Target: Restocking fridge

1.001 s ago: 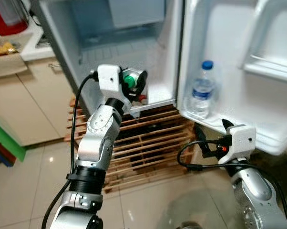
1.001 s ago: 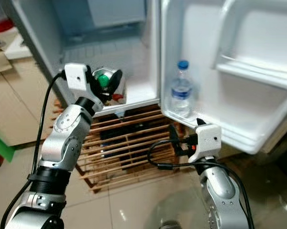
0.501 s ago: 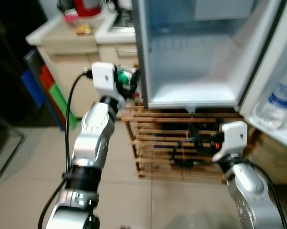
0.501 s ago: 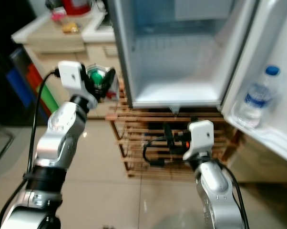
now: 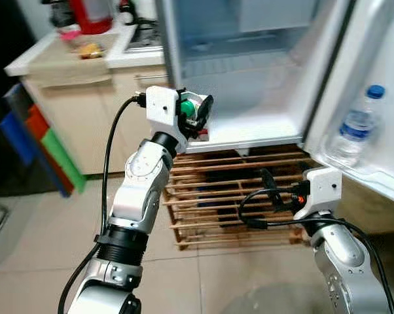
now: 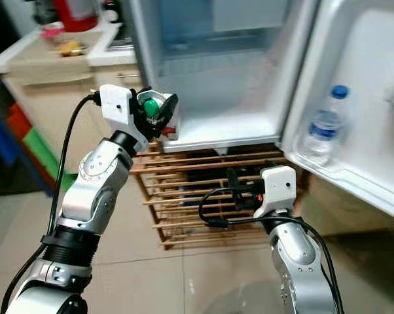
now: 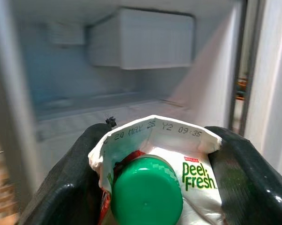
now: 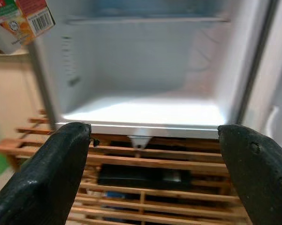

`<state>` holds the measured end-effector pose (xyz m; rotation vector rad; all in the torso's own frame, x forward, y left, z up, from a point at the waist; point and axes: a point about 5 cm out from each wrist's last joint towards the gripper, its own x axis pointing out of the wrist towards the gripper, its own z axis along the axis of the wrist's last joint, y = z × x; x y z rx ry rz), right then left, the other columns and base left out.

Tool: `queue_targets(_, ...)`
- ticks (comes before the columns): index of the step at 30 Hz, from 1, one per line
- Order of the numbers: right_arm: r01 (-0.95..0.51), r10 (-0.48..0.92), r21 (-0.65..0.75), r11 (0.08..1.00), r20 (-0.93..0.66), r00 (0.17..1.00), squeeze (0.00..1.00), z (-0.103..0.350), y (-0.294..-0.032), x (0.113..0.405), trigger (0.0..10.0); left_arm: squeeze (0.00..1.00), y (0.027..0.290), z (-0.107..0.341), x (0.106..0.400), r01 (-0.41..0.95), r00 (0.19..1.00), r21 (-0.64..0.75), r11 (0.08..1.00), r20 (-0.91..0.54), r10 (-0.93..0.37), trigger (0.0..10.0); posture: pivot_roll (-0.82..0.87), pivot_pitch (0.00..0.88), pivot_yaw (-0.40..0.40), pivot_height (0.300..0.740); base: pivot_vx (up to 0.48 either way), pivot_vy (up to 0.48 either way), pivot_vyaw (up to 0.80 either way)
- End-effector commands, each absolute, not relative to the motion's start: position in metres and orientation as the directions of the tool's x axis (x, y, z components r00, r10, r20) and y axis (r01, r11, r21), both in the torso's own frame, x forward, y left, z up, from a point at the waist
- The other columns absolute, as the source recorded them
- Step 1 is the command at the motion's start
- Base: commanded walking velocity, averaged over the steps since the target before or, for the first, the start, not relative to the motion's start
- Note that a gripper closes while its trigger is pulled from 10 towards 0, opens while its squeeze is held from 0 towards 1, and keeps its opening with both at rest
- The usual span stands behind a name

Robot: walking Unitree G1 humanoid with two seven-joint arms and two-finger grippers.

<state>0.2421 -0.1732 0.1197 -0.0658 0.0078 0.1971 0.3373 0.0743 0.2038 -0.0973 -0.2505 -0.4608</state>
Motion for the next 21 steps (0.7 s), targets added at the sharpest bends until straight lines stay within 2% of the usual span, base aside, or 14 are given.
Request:
queue_targets(1, -0.214, 0.214, -0.066, 0.975, 0.0, 0.977, 0.0, 0.122, -0.167, 0.245, 10.0, 0.0, 0.083, 0.205, 0.34, 0.426, 0.874, -0.022, 0.904, 0.267, -0.405, 10.0, -0.18, 0.0, 0.118, 0.74, 0.465, 0.0, 0.0)
queue_targets(9, -0.222, 0.222, -0.065, 0.973, 0.002, 0.975, 0.0, 0.122, -0.165, 0.246, 10.0, 0.0, 0.085, 0.208, 0.342, 0.421, 0.876, -0.029, 0.907, 0.274, -0.398, 10.0, -0.18, 0.0, 0.117, 0.74, 0.472, 0.0, 0.0)
queue_targets(16, -0.235, 0.236, -0.067, 0.97, 0.001, 0.972, 0.0, 0.122, -0.162, 0.246, 10.0, 0.0, 0.077, 0.215, 0.341, 0.421, 0.846, 0.125, 0.898, 0.303, -0.439, 10.0, -0.18, 0.0, 0.114, 0.74, 0.448, -0.071, 0.0)
queue_targets(17, -0.237, 0.238, -0.068, 0.969, 0.001, 0.971, 0.0, 0.122, -0.162, 0.246, 10.0, 0.0, 0.075, 0.213, 0.344, 0.403, 0.865, 0.145, 0.903, 0.261, -0.428, 10.0, -0.18, 0.0, 0.113, 0.74, 0.0, 0.0, 0.0)
queue_targets(21, -0.234, 0.235, -0.068, 0.97, 0.0, 0.972, 0.0, 0.121, -0.162, 0.247, 10.0, 0.0, 0.073, 0.215, 0.344, 0.422, 0.854, 0.133, 0.897, 0.274, -0.443, 10.0, -0.18, 0.0, 0.115, 0.74, 0.0, 0.0, 0.0)
